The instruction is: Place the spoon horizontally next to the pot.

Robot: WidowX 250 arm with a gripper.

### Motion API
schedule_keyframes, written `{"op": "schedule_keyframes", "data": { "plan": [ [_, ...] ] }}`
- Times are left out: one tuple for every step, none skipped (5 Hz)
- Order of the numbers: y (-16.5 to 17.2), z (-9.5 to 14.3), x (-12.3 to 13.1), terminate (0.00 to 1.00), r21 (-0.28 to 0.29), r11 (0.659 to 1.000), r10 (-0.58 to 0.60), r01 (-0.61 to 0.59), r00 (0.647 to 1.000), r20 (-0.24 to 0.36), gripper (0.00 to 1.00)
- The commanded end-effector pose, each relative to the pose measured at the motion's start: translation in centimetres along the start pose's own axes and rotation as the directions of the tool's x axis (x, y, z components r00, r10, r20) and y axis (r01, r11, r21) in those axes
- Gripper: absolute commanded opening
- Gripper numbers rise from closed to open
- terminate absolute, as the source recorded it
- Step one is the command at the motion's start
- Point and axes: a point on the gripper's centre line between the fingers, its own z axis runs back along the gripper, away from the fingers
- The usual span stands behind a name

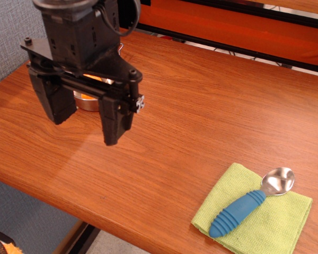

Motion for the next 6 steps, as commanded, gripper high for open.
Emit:
{"op": "schedule_keyframes", "data": {
  "plan": [
    [0.0, 0.0, 0.0, 0.0, 0.0, 1.0, 0.0, 0.0, 1.0, 0.0, 1.0],
    [-2.1, -1.0, 1.4, 0.0, -0.034, 0.996, -0.083, 0.084, 0.996, 0.027, 1.0],
    [-4.6, -2.8, 3.0, 0.0, -0.038, 0.99, -0.135, 0.136, 0.99, 0.033, 1.0],
    [-7.7, -4.7, 4.3, 0.0, -0.002, 0.981, -0.194, 0.194, 0.981, 0.014, 1.0],
    [-10.7, -7.3, 5.5, 0.0, 0.006, 0.959, -0.283, 0.283, 0.959, 0.013, 1.0],
    [-12.3, -8.7, 6.3, 0.0, 0.017, 0.953, -0.304, 0.303, 0.952, 0.036, 1.0]
  ]
}}
